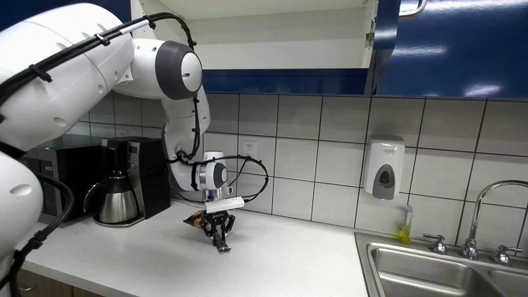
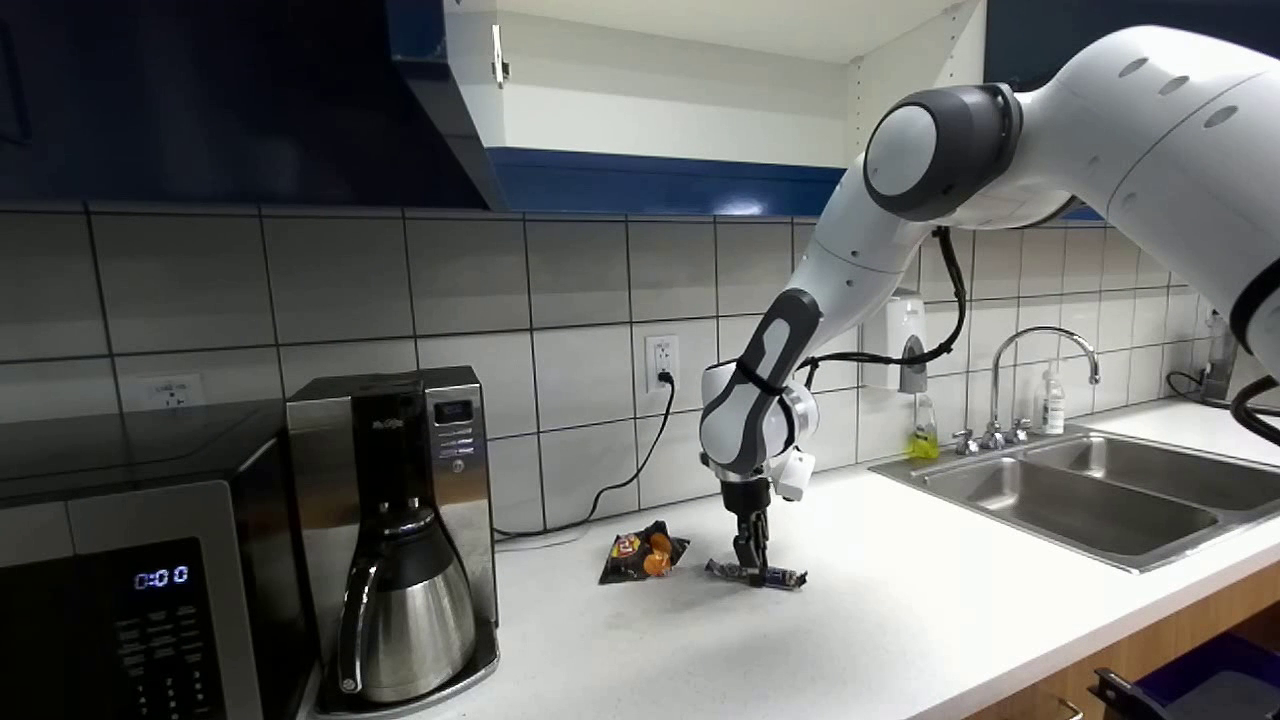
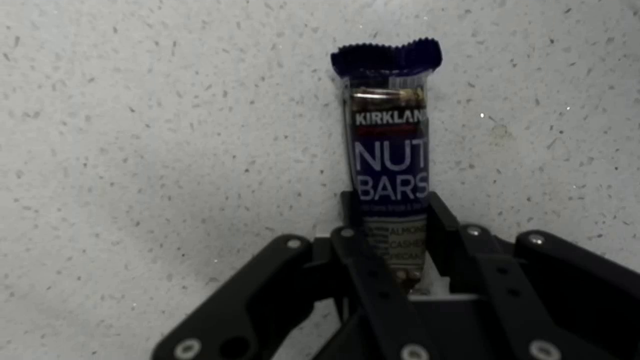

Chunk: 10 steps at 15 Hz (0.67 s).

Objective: Put the chocolate bar inside the cabinet

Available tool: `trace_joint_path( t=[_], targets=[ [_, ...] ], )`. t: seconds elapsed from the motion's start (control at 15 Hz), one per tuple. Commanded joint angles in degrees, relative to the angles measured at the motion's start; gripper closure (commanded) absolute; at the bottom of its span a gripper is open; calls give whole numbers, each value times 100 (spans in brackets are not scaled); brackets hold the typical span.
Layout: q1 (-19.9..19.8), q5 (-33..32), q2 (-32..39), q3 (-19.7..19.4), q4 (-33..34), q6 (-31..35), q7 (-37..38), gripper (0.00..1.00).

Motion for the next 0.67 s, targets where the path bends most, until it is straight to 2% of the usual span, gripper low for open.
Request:
trace_joint_path(
  t=[0.0,0.6],
  targets=[
    [55,-126,-9,-45,113,-179,17,91],
    [307,-112,-243,-176,-19,-188,588,91]
  ],
)
